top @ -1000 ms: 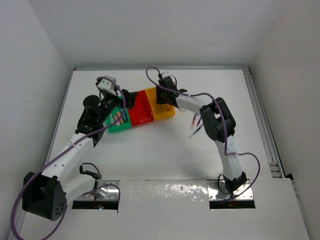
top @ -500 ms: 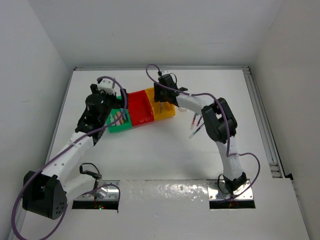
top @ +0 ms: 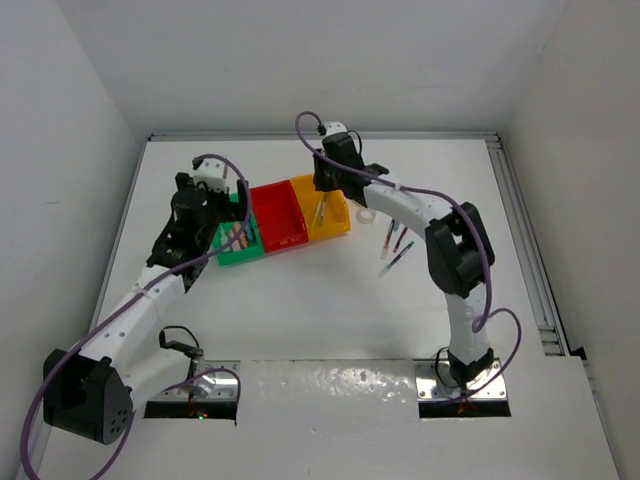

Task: Sort the stationery into containers
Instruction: Place the pen in the storage box, then pick up the pen from the center of the board, then place the pen in the storage box, then pick up the pen from the center of the board, then place the pen in the storage box, then pick up the pen from the center of the board.

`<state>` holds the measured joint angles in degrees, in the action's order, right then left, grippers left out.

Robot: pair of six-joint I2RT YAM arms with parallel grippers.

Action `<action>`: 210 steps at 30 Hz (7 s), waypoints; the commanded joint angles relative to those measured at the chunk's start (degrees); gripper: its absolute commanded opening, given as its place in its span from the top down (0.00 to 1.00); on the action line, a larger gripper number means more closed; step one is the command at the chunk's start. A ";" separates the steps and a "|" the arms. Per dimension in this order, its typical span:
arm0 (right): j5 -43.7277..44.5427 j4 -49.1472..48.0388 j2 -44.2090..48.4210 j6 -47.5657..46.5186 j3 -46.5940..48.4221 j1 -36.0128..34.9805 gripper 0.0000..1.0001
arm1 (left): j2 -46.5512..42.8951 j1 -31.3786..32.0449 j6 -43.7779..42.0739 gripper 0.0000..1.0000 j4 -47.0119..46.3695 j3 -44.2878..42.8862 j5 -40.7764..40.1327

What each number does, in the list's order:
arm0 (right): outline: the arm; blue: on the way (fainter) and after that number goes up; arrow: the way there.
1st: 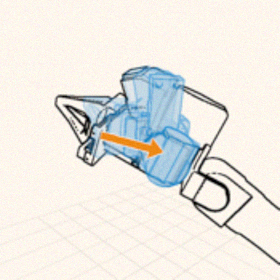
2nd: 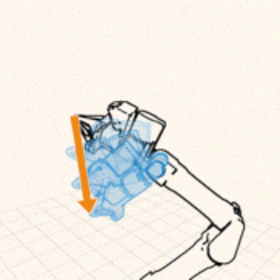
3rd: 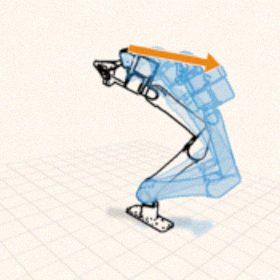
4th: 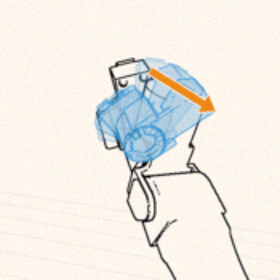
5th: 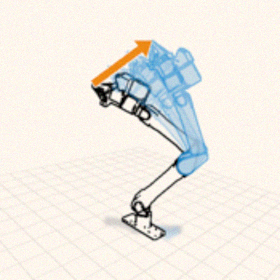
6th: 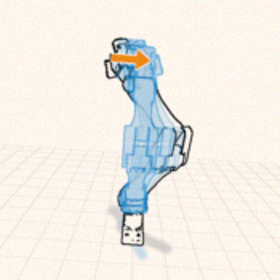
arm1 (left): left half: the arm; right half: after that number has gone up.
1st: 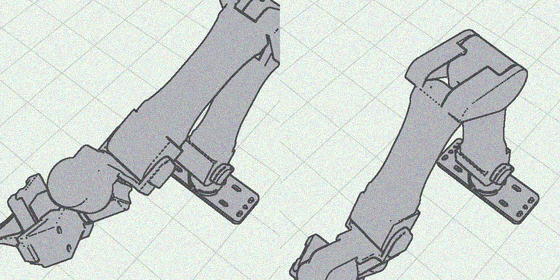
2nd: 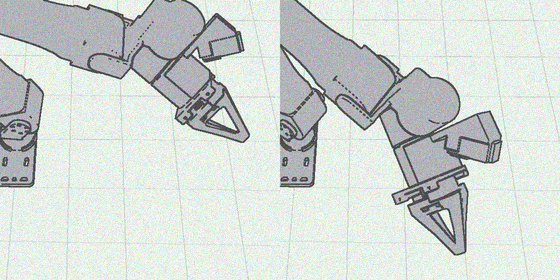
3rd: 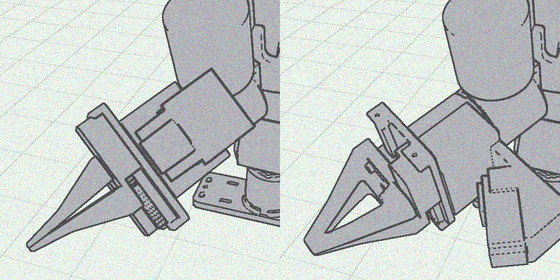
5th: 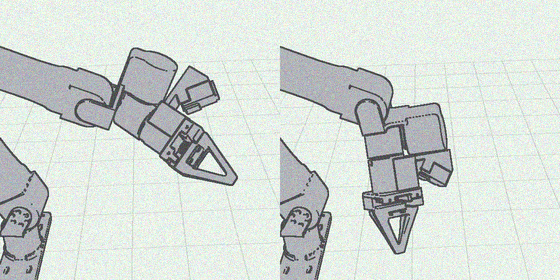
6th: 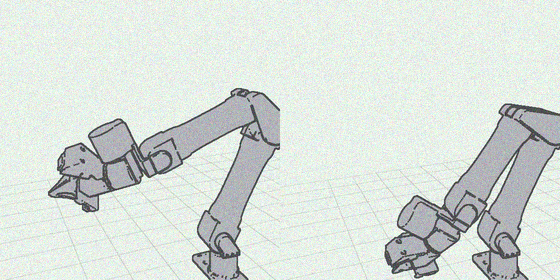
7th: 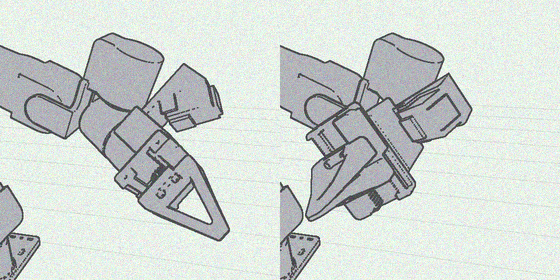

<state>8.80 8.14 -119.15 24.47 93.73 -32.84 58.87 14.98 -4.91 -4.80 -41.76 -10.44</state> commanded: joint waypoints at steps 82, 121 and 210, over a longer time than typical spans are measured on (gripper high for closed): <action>-3.52 5.31 -7.85 -1.88 7.43 0.23 1.00 | -1.48 -14.98 0.42 0.00 6.56 11.87 -5.21; 1.22 20.77 -4.77 6.29 -2.59 23.96 0.60 | -1.39 -14.98 0.69 0.00 6.38 11.79 -2.75; 9.31 13.93 7.08 9.64 -16.40 21.59 1.00 | -2.89 -16.74 1.83 0.00 3.39 14.69 -2.04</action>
<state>15.03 24.47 -115.37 35.77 74.37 -10.52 56.97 -0.86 -3.57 1.06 -27.20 -12.82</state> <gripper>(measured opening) 0.023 0.996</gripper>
